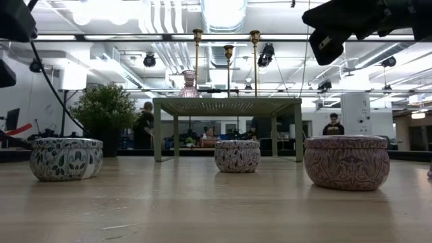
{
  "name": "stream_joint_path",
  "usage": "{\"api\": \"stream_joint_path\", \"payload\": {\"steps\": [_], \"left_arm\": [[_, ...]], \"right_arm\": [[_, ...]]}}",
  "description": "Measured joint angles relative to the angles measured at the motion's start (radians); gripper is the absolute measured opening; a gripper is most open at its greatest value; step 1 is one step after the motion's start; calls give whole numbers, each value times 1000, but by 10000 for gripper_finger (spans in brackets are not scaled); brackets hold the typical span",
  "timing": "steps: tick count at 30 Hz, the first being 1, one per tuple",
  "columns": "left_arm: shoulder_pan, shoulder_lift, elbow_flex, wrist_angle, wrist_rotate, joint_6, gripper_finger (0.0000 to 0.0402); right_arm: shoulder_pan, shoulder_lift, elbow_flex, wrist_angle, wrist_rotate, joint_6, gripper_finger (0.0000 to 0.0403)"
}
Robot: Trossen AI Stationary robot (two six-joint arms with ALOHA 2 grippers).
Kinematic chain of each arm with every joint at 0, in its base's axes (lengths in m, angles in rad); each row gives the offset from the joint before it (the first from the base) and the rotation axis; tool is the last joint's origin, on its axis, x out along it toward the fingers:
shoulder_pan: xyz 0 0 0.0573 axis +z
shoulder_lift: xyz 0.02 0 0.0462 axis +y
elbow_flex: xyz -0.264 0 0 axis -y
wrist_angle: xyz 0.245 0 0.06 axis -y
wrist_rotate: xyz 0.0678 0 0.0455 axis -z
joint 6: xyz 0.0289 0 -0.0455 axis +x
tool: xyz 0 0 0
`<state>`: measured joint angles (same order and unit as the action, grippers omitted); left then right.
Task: Stock candles and vases on shelf
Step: Align the left pink glass vase with the other pink vase on the shelf
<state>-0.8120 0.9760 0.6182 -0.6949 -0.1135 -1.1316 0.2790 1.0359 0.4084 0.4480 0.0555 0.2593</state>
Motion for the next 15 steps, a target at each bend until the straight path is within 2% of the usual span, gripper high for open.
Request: {"api": "stream_joint_path", "payload": {"steps": [3, 7, 11, 15], "left_arm": [[-15, 0, -31, 75, 6, -18, 213], [-59, 0, -82, 254, 10, 2, 213], [-97, 8, -135, 400, -67, 43, 213], [-119, 27, -167, 415, -146, 41, 213]], "right_arm": [[0, 0, 0, 0, 0, -2, 8], [0, 0, 0, 0, 0, -6, 8], [0, 0, 0, 1, 0, -15, 8], [0, 0, 0, 4, 6, -16, 8]]}}
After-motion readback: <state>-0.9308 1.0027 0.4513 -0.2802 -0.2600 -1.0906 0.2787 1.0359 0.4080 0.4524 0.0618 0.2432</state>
